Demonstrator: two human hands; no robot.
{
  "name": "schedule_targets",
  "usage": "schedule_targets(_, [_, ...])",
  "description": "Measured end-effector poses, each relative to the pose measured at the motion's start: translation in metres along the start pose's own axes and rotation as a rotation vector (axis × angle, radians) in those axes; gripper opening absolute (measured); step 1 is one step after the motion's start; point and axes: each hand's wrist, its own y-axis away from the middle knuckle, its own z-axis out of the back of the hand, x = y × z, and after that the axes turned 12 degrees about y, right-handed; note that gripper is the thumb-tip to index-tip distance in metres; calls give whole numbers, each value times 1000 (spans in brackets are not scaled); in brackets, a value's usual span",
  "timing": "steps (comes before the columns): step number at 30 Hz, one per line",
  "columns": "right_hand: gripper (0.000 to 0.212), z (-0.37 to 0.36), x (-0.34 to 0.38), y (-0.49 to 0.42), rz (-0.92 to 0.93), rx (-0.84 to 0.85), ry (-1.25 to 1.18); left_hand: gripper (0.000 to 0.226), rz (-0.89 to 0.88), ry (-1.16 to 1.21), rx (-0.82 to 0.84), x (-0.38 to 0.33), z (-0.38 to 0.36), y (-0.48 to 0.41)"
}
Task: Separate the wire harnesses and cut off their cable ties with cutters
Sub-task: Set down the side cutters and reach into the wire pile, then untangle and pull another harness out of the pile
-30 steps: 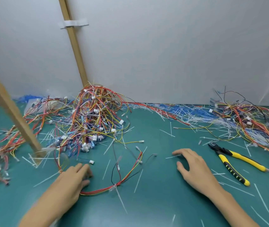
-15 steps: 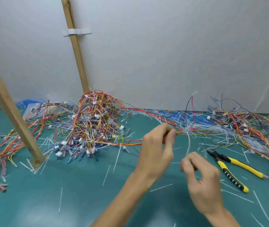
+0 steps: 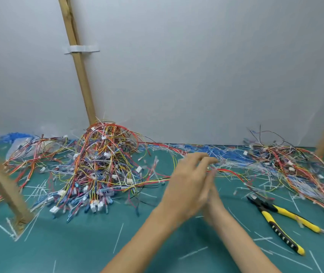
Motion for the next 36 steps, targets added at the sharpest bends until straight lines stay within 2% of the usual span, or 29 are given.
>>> schedule_targets(1, [28,4,1,-8,17,-23,140,25,-65,-47,-65,12,9,6])
schedule_targets(2, [23,9,1,-16,23,-19,195,22,-106,-100,-113,25,18,12])
schedule_targets(4, [23,18,7,-29,18,16,200,20,-106,-169,-175,52,34,28])
schedule_targets(6, [23,27,16,-38,35,23,233,21,-26,-174,-188,77,47,52])
schedule_targets(12, [28,43,40,-56,90,24,242,32,367,-57,19,121,63,84])
schedule_targets(14, [29,52,48,-58,102,6,211,36,383,-71,96,125,56,85])
schedule_targets(17, [28,73,59,-60,105,-45,131,18,344,-82,194,129,46,90])
schedule_targets(20, [27,88,66,-59,112,-28,154,12,316,-53,210,125,42,88])
schedule_targets(22, [28,95,69,-58,132,-18,178,14,323,14,184,120,38,87])
schedule_targets(30, [35,106,87,-47,270,-108,259,36,447,344,-161,99,31,81])
schedule_targets(33, [36,101,101,-36,290,3,127,37,468,367,-176,94,31,81])
schedule_targets(36, [32,90,117,-21,328,99,-31,19,418,258,-151,88,31,81])
